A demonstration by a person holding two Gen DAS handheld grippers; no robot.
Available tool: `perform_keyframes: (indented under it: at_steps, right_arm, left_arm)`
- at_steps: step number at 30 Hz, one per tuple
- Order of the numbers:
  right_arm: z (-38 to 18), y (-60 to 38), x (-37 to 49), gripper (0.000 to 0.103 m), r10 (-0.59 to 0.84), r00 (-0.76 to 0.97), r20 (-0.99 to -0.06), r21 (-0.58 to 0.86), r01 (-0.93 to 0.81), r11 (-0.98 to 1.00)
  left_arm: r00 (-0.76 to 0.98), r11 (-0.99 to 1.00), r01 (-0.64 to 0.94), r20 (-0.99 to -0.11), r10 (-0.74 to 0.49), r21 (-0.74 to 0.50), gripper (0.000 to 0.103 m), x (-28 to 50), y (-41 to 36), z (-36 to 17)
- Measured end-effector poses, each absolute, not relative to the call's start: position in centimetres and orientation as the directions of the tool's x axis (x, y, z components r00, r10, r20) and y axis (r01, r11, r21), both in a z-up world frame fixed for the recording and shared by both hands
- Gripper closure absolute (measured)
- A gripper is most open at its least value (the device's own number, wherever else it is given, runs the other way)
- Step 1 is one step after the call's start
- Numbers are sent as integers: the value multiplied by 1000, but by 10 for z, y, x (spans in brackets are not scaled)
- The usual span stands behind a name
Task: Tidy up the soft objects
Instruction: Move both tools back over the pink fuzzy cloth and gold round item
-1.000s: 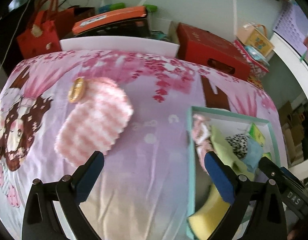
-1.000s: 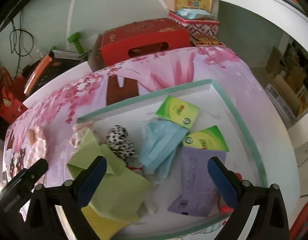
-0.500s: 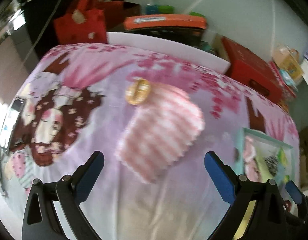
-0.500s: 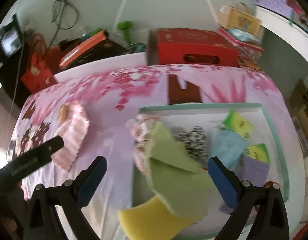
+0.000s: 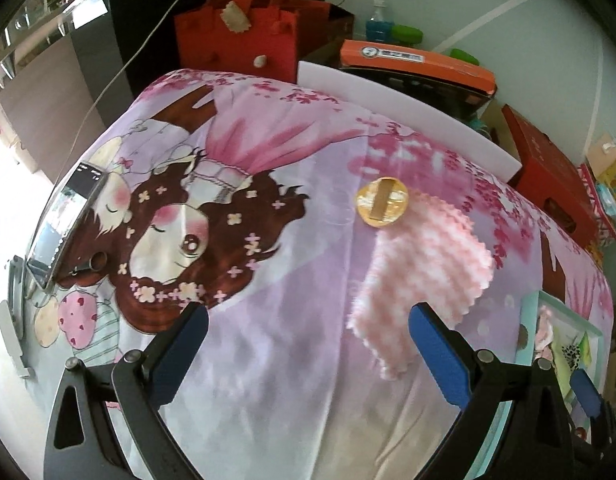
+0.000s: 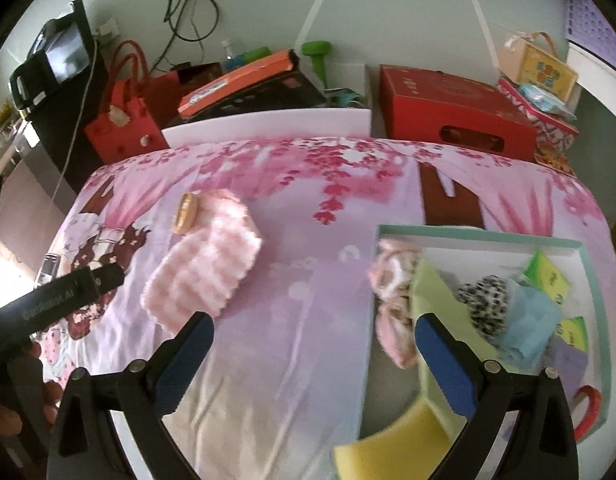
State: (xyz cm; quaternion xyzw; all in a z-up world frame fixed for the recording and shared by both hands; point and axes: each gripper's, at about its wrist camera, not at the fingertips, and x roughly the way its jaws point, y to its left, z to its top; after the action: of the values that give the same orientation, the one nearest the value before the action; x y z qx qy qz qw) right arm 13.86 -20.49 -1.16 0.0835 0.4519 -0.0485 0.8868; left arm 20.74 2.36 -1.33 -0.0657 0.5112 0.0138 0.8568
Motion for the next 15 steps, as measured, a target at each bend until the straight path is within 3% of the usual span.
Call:
perform_keyframes:
  at_steps: [15]
  right_arm:
    - [-32,-164,176,1,76,584,-808,142,67,988]
  left_arm:
    - [443,990,-114,-896,-20,-79,3,222,48,-30]
